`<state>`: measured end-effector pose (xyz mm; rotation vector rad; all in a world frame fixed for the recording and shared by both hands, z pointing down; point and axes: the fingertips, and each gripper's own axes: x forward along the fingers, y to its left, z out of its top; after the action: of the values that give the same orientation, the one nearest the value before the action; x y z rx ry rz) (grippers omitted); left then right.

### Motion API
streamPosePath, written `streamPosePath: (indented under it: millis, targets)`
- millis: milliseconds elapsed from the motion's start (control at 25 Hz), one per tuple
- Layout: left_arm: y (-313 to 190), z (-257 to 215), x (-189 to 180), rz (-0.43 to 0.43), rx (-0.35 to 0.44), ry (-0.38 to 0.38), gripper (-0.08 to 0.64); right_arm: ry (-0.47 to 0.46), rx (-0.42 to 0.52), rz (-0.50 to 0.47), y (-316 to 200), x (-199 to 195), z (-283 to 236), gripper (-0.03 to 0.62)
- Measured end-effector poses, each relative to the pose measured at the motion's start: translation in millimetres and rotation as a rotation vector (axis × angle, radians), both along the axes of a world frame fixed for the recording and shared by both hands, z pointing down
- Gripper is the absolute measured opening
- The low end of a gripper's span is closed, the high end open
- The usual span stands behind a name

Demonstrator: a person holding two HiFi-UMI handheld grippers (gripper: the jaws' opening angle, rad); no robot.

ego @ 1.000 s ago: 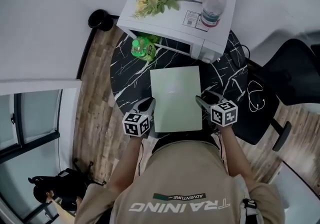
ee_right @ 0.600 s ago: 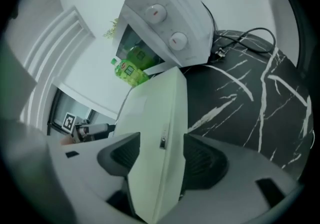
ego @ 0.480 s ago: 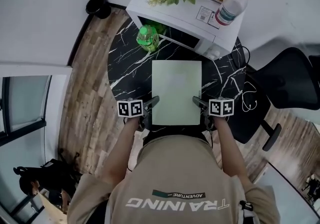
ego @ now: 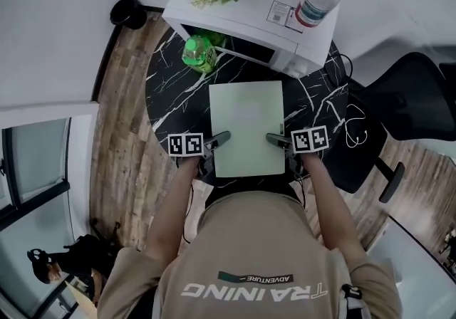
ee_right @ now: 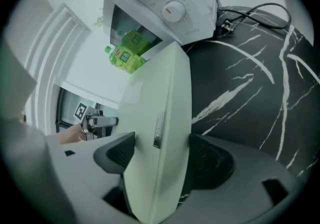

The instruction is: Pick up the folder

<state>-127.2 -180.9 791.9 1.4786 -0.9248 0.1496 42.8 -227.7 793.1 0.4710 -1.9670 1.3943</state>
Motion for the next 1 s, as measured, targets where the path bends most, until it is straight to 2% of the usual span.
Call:
streamPosePath:
  millis: [240,400,800,1000]
  targets:
    - [-3.6,1.4,2.7,0.054,-0.022,0.054,0.314,-0.020,-0.015,0.007,-2.0,0.7,1.8,0.311]
    - [-3.9,2.1,4.3,0.067,-0.032,0.036,0.314,-0.001,-0.021,-0.002,-2.5,1.2,3.3,0.310]
    - [-4.2,2.7,1.3,0.035,0.015,0.032,0.316,0.000,-0.029,-0.018,-3.5,0.3,4.2,0.310]
    - [-3.1,3.4,2.3,0.069,-0.004,0.044,0.314,-0.005,-0.024,-0.025,-0.4,-0.5,2.6,0.310]
